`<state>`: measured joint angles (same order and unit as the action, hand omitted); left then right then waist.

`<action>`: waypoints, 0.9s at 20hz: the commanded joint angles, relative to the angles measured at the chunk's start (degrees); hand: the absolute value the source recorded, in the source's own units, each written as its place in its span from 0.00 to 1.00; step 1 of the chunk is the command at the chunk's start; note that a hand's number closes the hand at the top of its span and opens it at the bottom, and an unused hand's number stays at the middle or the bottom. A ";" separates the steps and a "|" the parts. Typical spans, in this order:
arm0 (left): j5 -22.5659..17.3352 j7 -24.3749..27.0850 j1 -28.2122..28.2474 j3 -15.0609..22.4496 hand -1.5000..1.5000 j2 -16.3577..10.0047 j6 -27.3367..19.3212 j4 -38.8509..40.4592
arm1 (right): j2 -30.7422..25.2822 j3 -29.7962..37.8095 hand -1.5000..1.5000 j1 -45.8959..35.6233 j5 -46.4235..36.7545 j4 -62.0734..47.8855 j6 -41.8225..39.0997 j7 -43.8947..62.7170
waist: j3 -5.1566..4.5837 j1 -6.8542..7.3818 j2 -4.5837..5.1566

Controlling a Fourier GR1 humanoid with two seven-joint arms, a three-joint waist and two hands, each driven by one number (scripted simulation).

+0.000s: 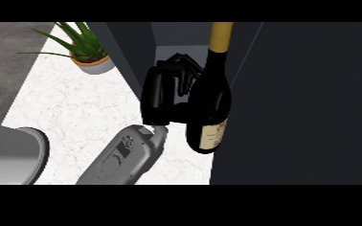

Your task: Pick up the wine, place it into the cabinet and close the cabinet

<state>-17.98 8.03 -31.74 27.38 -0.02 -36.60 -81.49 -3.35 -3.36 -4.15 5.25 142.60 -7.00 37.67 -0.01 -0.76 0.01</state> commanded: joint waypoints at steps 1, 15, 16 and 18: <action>-2.25 3.94 0.75 -0.80 1.00 0.02 1.29 3.90 | -2.15 4.47 0.00 -2.29 7.05 6.55 0.69 5.71 | 0.00 0.11 0.01; -2.92 17.38 -2.55 -1.50 1.00 0.02 0.11 20.11 | 0.52 -1.11 0.00 3.32 3.06 6.28 -0.87 1.02 | -0.01 -0.36 0.10; -0.63 14.18 -1.85 -5.42 1.00 -0.68 4.10 18.60 | -0.22 0.87 0.00 0.31 3.46 7.38 1.01 4.49 | -0.01 0.20 -0.01; -0.35 14.72 -1.56 -4.22 1.00 0.01 1.93 18.15 | 0.48 1.05 0.00 -1.65 3.01 5.14 1.80 3.63 | -0.01 0.34 -0.02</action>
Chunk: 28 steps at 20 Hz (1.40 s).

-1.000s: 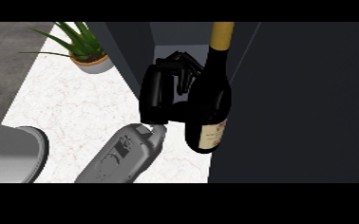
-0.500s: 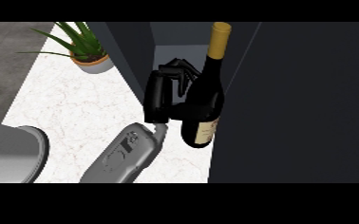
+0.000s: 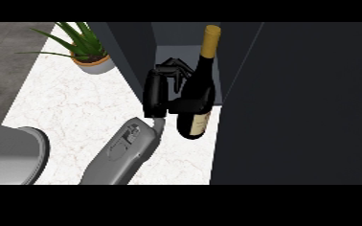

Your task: Pick up the wine, place it into the cabinet and close the cabinet

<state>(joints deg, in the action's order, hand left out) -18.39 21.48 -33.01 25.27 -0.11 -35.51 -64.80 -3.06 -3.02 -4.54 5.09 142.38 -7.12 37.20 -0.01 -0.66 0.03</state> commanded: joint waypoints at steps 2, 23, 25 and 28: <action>-1.55 3.40 -1.21 -6.08 1.00 -1.04 6.24 4.73 | -0.74 0.69 0.00 2.93 4.51 6.71 -0.64 2.15 | 0.01 0.06 -0.01; -6.73 6.58 -16.40 -12.00 1.00 0.11 8.55 28.00 | 0.27 2.57 0.00 3.03 6.61 1.47 -2.00 -2.53 | 0.03 -0.75 0.22; -8.50 5.40 -18.92 -11.12 1.00 0.11 7.66 29.27 | 0.70 1.16 0.00 1.63 5.67 3.34 -0.52 0.94 | 0.01 -0.94 0.18; -7.79 9.28 -21.67 -13.63 1.00 0.11 7.60 34.54 | 0.46 -0.15 0.00 1.24 3.88 4.65 -0.27 2.71 | -0.01 -1.08 0.28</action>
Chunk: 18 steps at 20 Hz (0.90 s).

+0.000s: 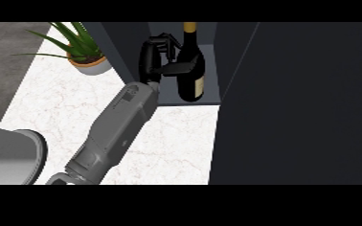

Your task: Pick up the wine, place it into the cabinet and close the cabinet

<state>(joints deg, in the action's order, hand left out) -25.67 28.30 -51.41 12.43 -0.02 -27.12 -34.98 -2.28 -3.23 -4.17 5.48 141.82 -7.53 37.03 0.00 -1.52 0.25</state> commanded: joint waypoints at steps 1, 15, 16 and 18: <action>0.88 4.63 -2.68 -2.32 1.00 0.02 1.47 6.35 | 0.39 -0.68 0.00 2.56 4.45 8.37 0.31 3.15 | -0.01 -0.46 0.09; 0.17 12.61 -12.15 -9.89 1.00 -0.20 1.17 20.00 | 1.19 -2.68 0.00 2.02 2.67 3.65 -0.12 0.64 | -0.02 -0.83 0.45; -0.18 9.86 -13.68 -10.16 1.00 -1.59 2.05 19.95 | 0.77 -1.78 0.00 -0.31 3.14 5.60 0.58 2.04 | -0.03 -0.81 0.39; -2.11 10.88 -13.36 -11.64 1.00 0.00 1.55 22.04 | 1.84 -4.42 0.00 1.78 1.72 2.58 -0.20 -1.49 | -0.02 -1.62 0.75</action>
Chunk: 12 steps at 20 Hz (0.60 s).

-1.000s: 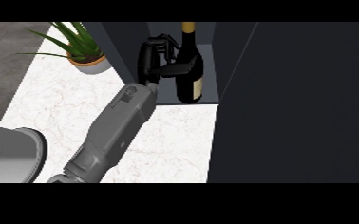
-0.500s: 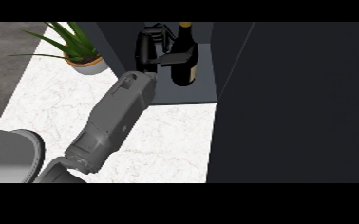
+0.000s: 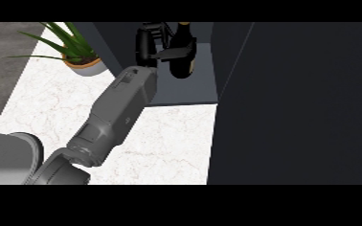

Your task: Pick up the wine, place it into the cabinet and close the cabinet

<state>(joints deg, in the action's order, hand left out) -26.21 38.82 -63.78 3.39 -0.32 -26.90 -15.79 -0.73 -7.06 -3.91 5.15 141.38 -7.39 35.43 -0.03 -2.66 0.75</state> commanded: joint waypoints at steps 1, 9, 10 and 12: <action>-2.49 0.31 -0.23 -3.82 1.00 -1.36 3.90 1.58 | 0.01 0.01 0.00 2.43 1.63 4.81 0.32 1.52 | 0.00 0.09 -0.02; -3.45 3.29 -1.11 -6.62 1.00 0.07 5.05 5.13 | 0.26 0.97 0.00 0.27 2.42 1.14 0.08 -0.27 | 0.01 -0.07 0.26; -4.29 3.31 -1.51 -7.69 1.00 -0.78 5.82 5.27 | -1.05 3.66 0.00 -1.50 4.55 0.48 -0.44 0.67 | 0.01 -0.35 0.47; -2.99 3.97 -0.45 -6.58 1.00 -0.01 6.42 6.34 | -1.39 1.67 0.00 -1.31 3.61 5.25 0.34 4.93 | -0.03 -0.40 0.25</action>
<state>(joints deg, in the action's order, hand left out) -29.54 41.27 -65.74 -2.66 0.03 -22.16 -11.10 -1.02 -6.60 -4.10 5.26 141.13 -7.78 35.39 0.10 -3.30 0.91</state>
